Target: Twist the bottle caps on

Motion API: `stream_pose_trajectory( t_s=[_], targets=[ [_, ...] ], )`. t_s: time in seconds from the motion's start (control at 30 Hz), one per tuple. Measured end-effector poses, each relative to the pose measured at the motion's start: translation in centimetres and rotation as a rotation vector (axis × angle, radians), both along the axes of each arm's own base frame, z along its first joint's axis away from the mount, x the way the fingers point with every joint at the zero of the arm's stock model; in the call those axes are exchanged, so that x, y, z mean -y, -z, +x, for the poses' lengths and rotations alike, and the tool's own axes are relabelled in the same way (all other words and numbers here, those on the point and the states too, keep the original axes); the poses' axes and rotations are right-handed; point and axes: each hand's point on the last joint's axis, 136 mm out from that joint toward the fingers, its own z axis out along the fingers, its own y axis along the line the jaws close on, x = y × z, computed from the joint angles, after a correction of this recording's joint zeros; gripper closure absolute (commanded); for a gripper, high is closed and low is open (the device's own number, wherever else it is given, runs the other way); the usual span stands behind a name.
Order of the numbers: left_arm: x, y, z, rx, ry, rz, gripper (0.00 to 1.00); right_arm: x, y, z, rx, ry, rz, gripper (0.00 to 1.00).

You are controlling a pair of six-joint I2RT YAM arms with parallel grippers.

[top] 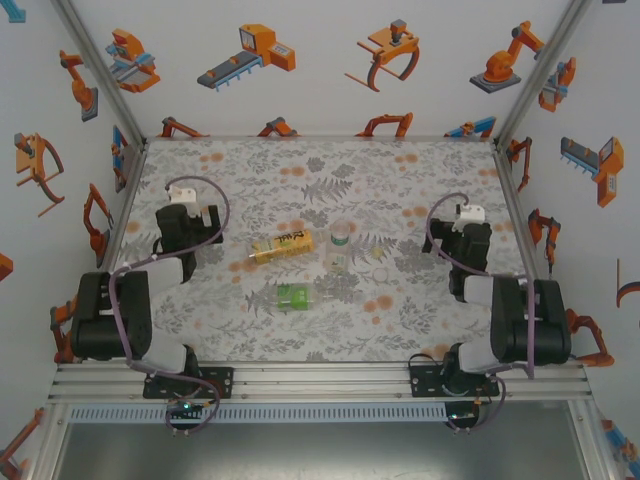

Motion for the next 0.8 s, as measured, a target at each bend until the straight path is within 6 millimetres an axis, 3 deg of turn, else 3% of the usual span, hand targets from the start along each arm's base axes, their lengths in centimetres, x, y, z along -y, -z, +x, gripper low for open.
stream_pose_trajectory(
  t_s=[0.2, 0.37, 0.63, 0.8],
  targets=[
    [1.9, -5.5, -1.1, 0.032, 0.021, -0.006, 0.03, -1.7, -5.2, -0.8, 0.062, -0.092, 0.02, 0.06],
    [3.1, -8.3, -2.9, -0.012, 0.062, -0.092, 0.03, -5.0, -8.6, -3.1, 0.099, -0.272, 0.052, 0.09],
    [6.3, -10.6, -7.2, -0.123, 0.235, -0.214, 0.03, -11.8, -11.1, -8.0, 0.128, -0.601, 0.104, 0.15],
    [7.1, -10.1, -9.7, -0.127, 0.312, -0.215, 0.03, -15.8, -10.5, -9.9, 0.097, -0.77, 0.126, 0.19]
  ],
)
